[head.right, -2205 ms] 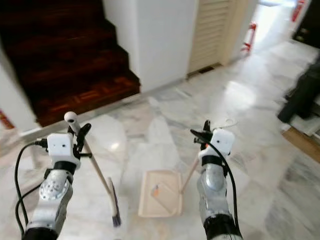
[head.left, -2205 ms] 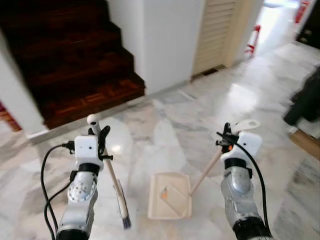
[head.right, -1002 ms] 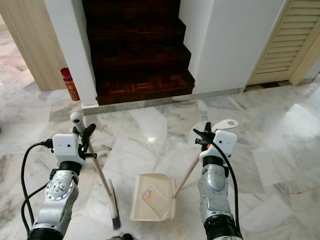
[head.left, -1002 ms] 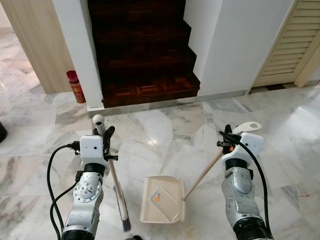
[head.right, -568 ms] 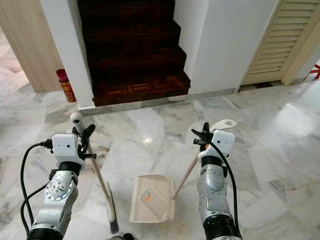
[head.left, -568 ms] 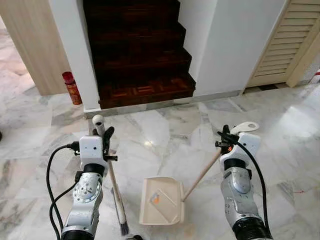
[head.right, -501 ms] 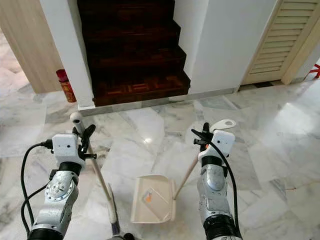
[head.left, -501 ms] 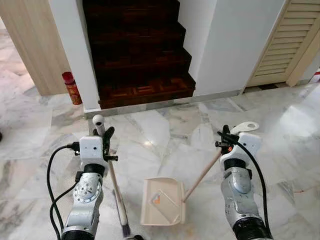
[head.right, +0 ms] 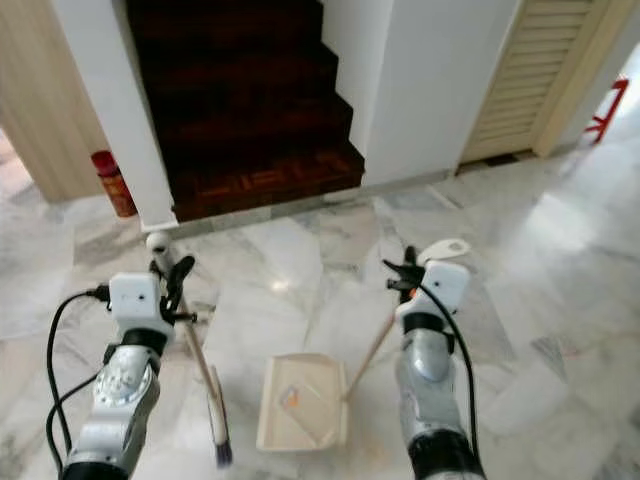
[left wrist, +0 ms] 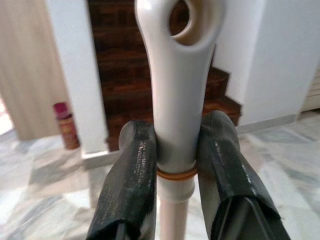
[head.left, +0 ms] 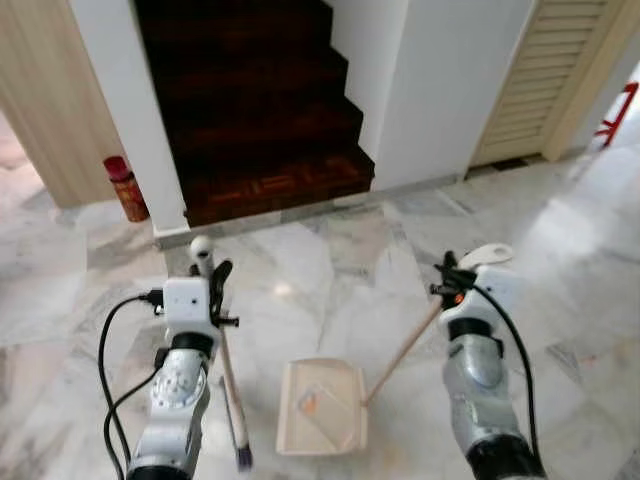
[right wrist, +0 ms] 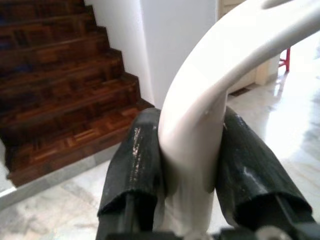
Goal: Sweep floor
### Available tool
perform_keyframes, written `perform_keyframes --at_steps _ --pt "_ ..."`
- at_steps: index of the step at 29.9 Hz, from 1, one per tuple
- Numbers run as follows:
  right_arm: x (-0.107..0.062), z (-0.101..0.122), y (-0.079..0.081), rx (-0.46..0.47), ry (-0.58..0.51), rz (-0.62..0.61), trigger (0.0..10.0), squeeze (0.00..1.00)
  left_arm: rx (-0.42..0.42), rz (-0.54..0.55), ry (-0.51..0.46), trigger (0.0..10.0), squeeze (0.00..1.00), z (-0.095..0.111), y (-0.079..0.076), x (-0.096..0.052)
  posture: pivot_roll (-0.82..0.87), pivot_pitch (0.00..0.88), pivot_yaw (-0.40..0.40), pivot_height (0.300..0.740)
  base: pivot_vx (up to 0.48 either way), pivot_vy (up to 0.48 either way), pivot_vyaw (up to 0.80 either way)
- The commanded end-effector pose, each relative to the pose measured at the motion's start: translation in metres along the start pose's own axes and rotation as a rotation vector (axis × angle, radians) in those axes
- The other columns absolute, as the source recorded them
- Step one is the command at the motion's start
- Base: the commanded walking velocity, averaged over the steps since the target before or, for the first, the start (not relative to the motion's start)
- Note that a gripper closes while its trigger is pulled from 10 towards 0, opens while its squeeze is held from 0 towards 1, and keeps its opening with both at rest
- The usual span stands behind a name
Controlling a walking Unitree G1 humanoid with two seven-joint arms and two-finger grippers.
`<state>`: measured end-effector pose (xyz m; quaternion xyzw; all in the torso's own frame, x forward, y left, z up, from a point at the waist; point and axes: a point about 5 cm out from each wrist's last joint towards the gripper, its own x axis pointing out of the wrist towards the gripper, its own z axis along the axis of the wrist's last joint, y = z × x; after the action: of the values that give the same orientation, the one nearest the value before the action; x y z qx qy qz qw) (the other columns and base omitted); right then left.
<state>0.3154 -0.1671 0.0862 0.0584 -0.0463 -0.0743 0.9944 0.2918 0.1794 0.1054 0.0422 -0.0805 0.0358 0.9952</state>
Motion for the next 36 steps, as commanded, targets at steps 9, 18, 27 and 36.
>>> perform_keyframes --at_steps 9,18,27,36 --pt "0.0062 0.013 -0.0002 0.013 -0.049 0.004 10.0 0.0 -0.011 -0.012 -0.043 10.0 0.0 0.0098 -0.0049 0.0038 0.1 0.027 -0.031 0.74 0.0 0.324 0.0" --pt "0.0059 0.0123 0.0006 0.025 -0.044 0.009 10.0 0.0 -0.011 -0.008 -0.042 10.0 0.0 0.0102 -0.0042 0.0032 0.1 0.033 -0.031 0.74 0.0 0.322 0.0" --pt "0.006 0.0119 0.0016 0.035 -0.04 0.011 10.0 0.0 -0.008 -0.009 -0.042 10.0 0.0 0.0108 -0.0032 0.004 0.1 0.044 -0.028 0.74 0.0 0.323 0.0" --pt "0.0066 0.0123 0.0018 0.056 -0.035 0.015 10.0 0.0 -0.006 -0.003 -0.042 10.0 0.0 0.011 -0.002 0.0034 0.11 0.051 -0.029 0.74 0.0 0.324 0.0"
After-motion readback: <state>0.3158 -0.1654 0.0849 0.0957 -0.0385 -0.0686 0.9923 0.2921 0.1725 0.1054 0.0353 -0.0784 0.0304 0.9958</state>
